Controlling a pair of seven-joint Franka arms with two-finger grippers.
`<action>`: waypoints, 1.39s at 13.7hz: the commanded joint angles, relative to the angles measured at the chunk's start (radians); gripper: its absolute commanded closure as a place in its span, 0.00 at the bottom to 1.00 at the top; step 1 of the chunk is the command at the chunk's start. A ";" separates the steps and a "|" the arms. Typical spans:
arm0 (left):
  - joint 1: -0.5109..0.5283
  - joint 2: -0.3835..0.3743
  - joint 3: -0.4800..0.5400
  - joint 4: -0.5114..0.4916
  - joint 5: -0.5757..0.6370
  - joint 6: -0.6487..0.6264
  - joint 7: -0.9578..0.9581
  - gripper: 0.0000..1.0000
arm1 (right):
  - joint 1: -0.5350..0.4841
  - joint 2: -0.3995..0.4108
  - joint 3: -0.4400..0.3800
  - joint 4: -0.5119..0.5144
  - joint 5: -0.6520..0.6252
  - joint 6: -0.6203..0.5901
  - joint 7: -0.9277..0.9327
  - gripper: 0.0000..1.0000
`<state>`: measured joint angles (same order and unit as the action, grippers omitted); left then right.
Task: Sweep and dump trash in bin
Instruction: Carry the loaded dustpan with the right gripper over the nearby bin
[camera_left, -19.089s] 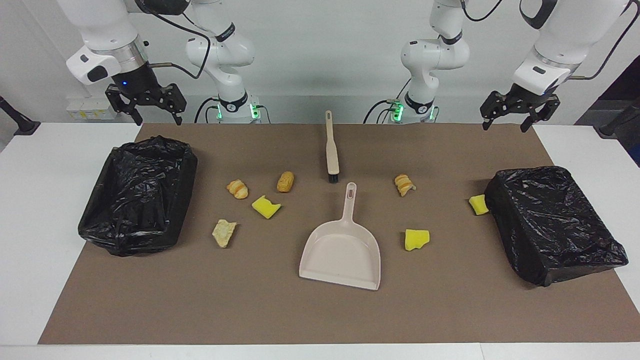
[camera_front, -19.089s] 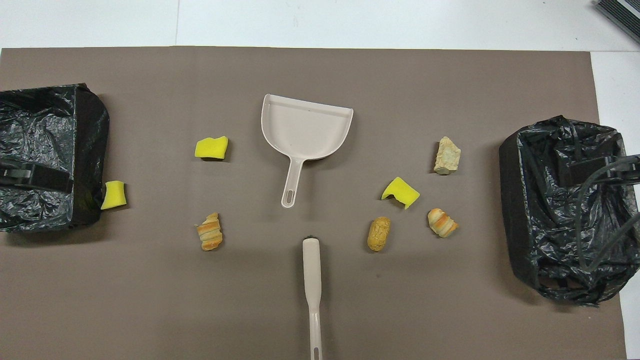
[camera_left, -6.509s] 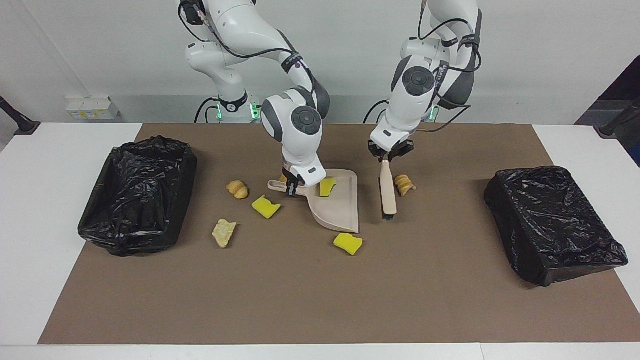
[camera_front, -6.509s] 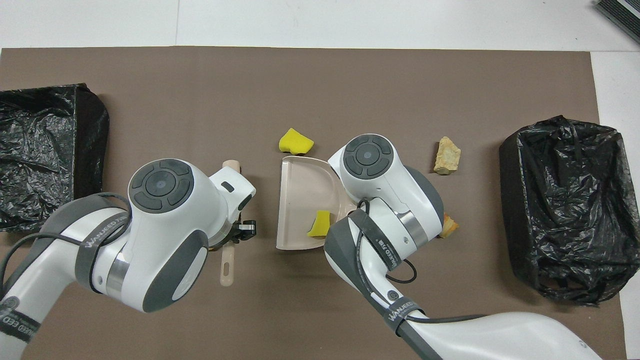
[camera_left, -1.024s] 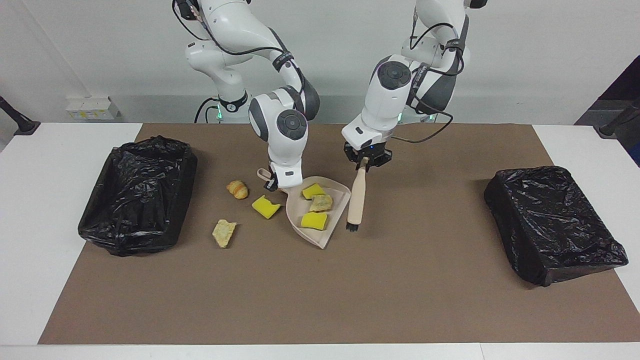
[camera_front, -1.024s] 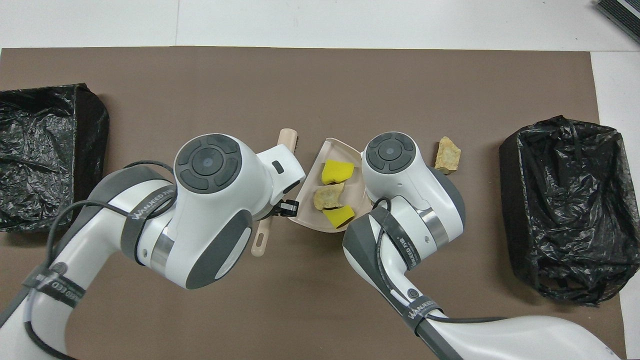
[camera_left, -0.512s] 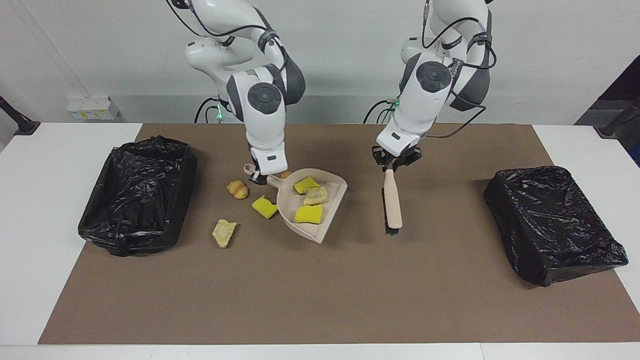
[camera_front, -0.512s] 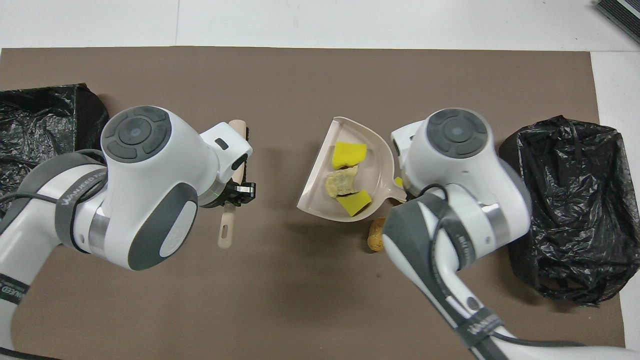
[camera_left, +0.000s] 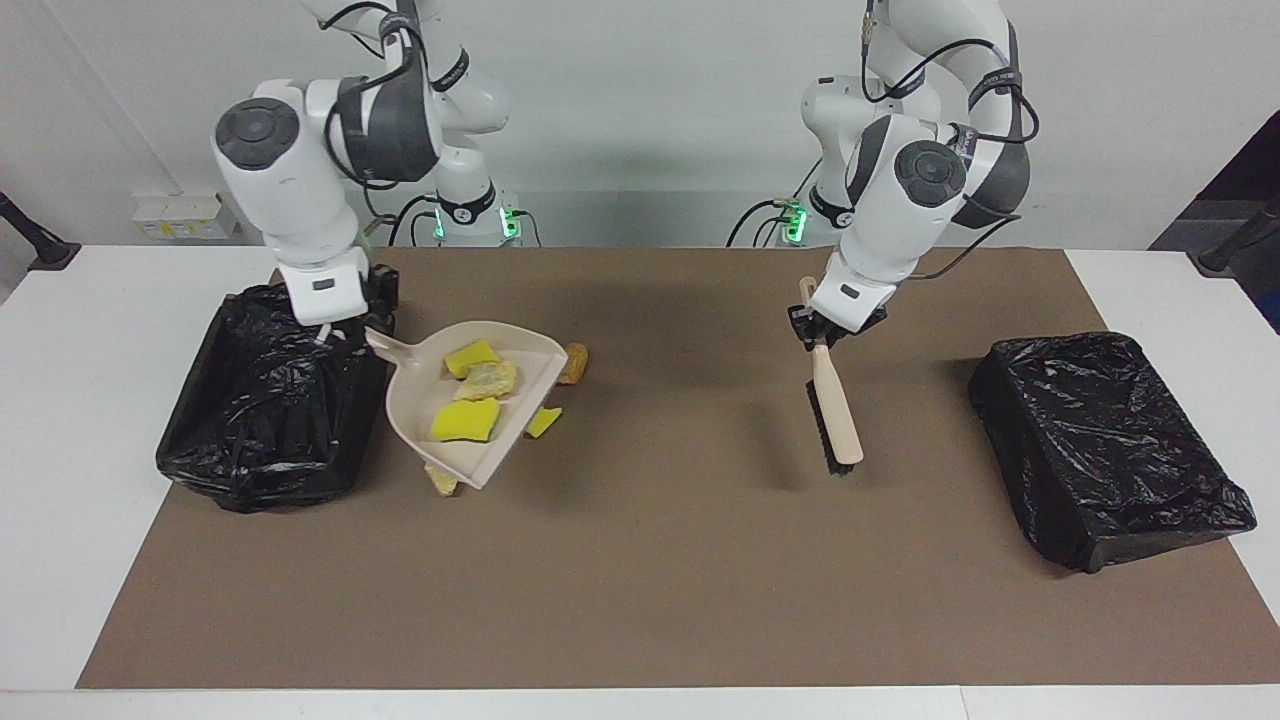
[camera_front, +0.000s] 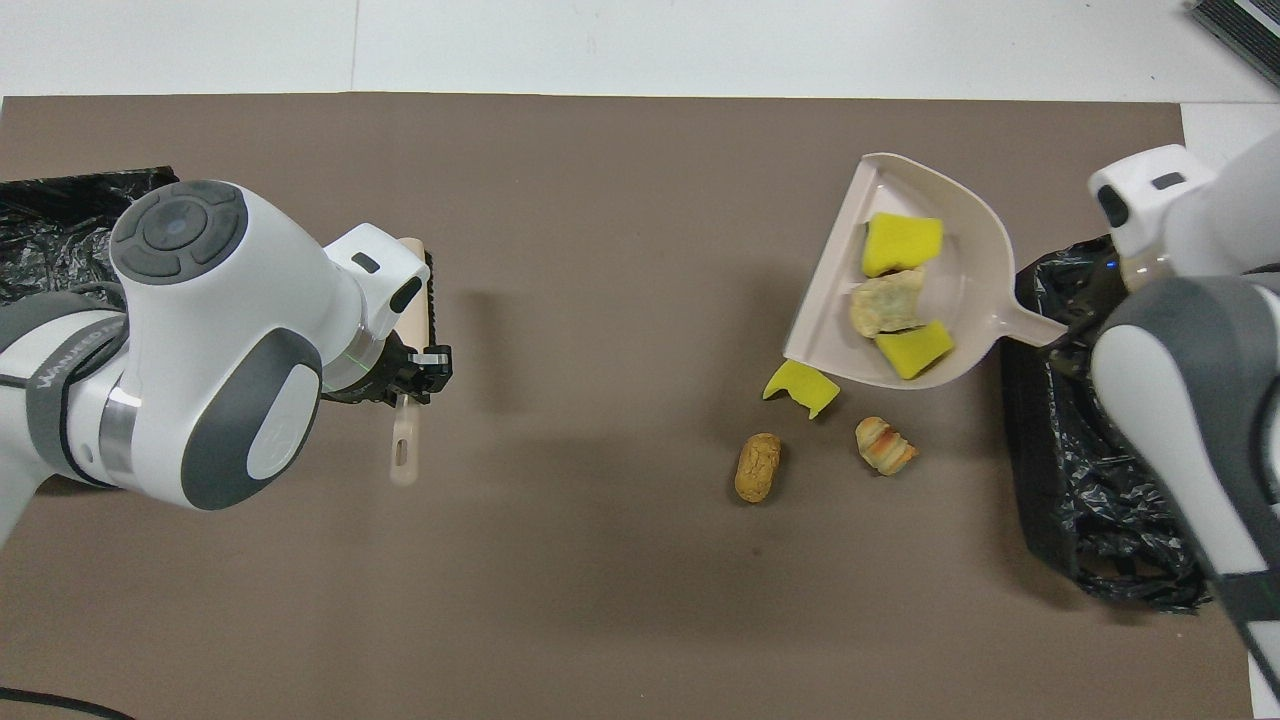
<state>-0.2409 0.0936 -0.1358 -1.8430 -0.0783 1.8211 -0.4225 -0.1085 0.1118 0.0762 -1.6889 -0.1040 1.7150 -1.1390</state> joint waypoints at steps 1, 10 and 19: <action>0.008 -0.014 -0.010 -0.012 0.011 -0.014 -0.018 1.00 | -0.141 0.034 0.013 0.054 -0.113 -0.003 -0.180 1.00; 0.005 -0.014 -0.010 -0.021 0.011 -0.005 -0.018 1.00 | -0.309 0.017 0.016 -0.081 -0.591 0.231 -0.413 1.00; 0.005 -0.014 -0.010 -0.022 0.011 -0.006 -0.018 1.00 | -0.287 -0.020 0.020 -0.166 -0.663 0.295 -0.539 1.00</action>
<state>-0.2410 0.0936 -0.1402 -1.8513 -0.0783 1.8174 -0.4269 -0.3879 0.1368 0.0937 -1.8008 -0.7410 1.9875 -1.6479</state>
